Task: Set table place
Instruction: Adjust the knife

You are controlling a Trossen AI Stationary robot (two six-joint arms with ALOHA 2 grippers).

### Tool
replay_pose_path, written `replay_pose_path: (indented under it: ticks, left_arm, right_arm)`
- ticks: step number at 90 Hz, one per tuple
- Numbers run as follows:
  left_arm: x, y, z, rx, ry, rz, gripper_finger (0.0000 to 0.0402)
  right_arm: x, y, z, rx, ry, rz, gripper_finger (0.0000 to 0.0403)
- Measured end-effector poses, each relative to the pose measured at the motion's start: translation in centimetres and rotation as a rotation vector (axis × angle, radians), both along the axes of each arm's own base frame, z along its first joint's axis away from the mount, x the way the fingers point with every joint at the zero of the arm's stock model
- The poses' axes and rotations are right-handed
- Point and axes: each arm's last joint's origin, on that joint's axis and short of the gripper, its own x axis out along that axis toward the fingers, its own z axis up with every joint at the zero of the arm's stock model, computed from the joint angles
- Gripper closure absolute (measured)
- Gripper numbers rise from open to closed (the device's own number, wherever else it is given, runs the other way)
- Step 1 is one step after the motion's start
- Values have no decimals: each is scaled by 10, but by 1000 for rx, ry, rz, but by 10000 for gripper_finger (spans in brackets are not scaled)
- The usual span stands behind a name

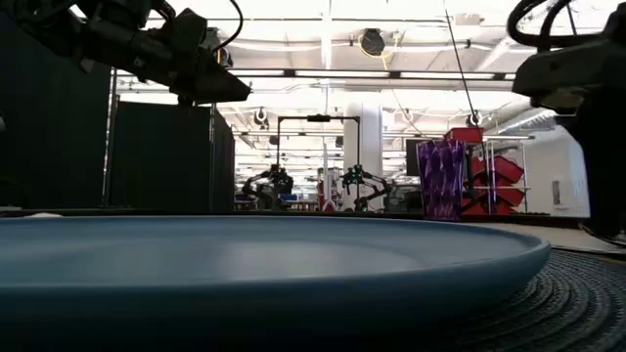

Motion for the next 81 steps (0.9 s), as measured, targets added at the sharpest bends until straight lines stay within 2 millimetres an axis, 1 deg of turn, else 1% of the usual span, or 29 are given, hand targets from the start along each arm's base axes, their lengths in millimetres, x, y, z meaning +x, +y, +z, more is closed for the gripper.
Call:
replay_pose_path:
  ticks: [16, 29, 49, 60, 81]
  left_arm:
    - [0, 0, 0, 0, -1, 0, 330]
    - [0, 0, 0, -1, -2, -4, 330]
    - [0, 0, 0, -2, -1, -7, 330]
    - [0, 0, 0, -2, -1, -7, 330]
    - [0, 0, 0, -2, -1, -7, 330]
  right_arm:
    - [-1, 3, -4, 1, -4, -8, 278]
    - [0, 5, -10, -8, 11, -8, 278]
    - [-1, 4, -11, -17, 27, -16, 280]
    - [-3, 3, -11, -7, 49, -33, 296]
    - [-2, 4, -11, 0, 37, -33, 337]
